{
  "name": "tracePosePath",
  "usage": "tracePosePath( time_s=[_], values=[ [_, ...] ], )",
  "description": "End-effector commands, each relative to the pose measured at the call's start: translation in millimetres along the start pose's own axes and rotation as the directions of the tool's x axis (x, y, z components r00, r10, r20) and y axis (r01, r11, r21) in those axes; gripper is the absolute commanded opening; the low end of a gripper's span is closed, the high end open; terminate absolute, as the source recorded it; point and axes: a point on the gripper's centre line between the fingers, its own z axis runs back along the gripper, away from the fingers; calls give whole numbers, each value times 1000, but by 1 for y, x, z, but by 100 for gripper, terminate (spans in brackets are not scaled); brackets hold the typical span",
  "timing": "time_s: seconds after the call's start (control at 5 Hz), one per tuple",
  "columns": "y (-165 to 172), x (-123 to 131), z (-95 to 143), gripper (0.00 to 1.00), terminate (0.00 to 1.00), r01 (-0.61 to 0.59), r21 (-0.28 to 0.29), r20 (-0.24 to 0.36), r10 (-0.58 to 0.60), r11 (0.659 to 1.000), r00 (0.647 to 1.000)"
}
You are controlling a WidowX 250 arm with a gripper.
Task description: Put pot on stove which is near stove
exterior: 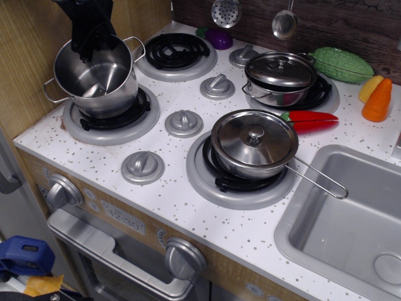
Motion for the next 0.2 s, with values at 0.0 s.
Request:
tracePosePath(
  time_s=[0.0],
  values=[
    [9, 2, 5, 100, 100, 17, 39, 5, -17, 999, 1000]
  ],
)
